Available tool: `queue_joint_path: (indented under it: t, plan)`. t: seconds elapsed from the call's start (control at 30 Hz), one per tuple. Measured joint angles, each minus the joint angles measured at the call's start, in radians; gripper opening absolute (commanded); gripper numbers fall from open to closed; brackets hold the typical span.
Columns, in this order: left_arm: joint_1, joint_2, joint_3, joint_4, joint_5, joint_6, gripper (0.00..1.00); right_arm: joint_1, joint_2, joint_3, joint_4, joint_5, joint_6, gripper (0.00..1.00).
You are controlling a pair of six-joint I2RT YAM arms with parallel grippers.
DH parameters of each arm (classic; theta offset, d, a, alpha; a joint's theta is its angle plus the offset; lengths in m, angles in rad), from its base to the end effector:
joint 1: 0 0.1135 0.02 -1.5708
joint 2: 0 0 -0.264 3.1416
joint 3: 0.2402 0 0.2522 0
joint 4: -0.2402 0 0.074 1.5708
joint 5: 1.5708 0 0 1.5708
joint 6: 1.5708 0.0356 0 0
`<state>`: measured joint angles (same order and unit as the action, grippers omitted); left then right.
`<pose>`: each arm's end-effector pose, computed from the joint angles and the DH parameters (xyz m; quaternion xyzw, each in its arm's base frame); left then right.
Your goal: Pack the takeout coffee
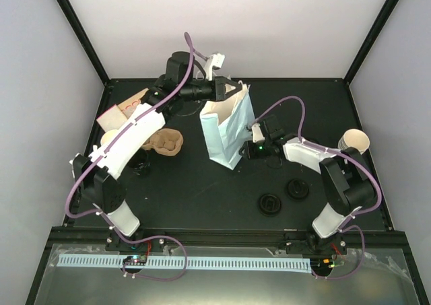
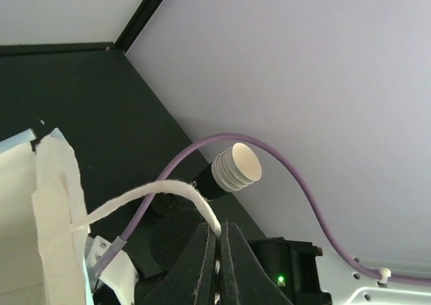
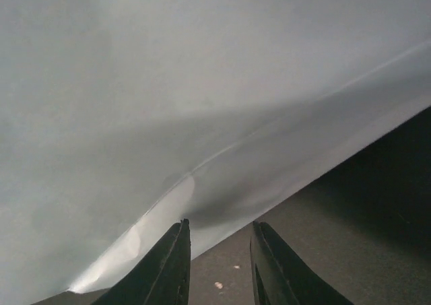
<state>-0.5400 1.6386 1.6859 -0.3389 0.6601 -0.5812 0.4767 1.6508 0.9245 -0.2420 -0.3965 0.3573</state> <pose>0.3126 -0.2128 0.4190 0.1778 0.7629 -0.5205 0.3400 0.2821 0.1612 0.1708 -0.1142 0.9311 0.2898 0.1898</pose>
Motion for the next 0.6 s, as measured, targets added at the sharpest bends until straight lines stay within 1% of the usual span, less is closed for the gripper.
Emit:
queue_joint_path:
  t: [0.2, 0.23, 0.27, 0.33, 0.37, 0.4, 0.47, 0.6]
  plan:
    - [-0.005, 0.062, 0.032, -0.008, 0.009, -0.001, 0.02, 0.000, 0.054, 0.013, 0.007, 0.037, 0.022, 0.27]
    - [-0.005, 0.071, 0.042, -0.009, 0.013, -0.001, 0.07, 0.000, 0.064, 0.017, 0.011, 0.040, 0.027, 0.26]
    - [-0.005, 0.079, 0.052, -0.008, 0.018, -0.001, 0.15, 0.000, 0.073, 0.023, 0.013, 0.041, 0.033, 0.26]
    - [-0.006, 0.092, 0.066, -0.006, 0.026, 0.005, 0.44, 0.000, 0.084, 0.034, 0.020, 0.043, 0.042, 0.26]
    - [-0.006, 0.093, 0.068, -0.006, 0.033, 0.010, 0.53, 0.000, 0.085, 0.037, 0.023, 0.046, 0.045, 0.26]
    - [-0.006, 0.093, 0.070, -0.009, 0.042, 0.011, 0.60, 0.000, 0.085, 0.039, 0.026, 0.049, 0.047, 0.26]
    - [-0.008, 0.094, 0.080, -0.015, 0.054, 0.024, 0.67, 0.000, 0.084, 0.039, 0.032, 0.059, 0.049, 0.26]
    - [-0.012, 0.081, 0.094, -0.039, 0.054, 0.061, 0.76, 0.000, 0.053, 0.027, 0.032, 0.099, 0.049, 0.26]
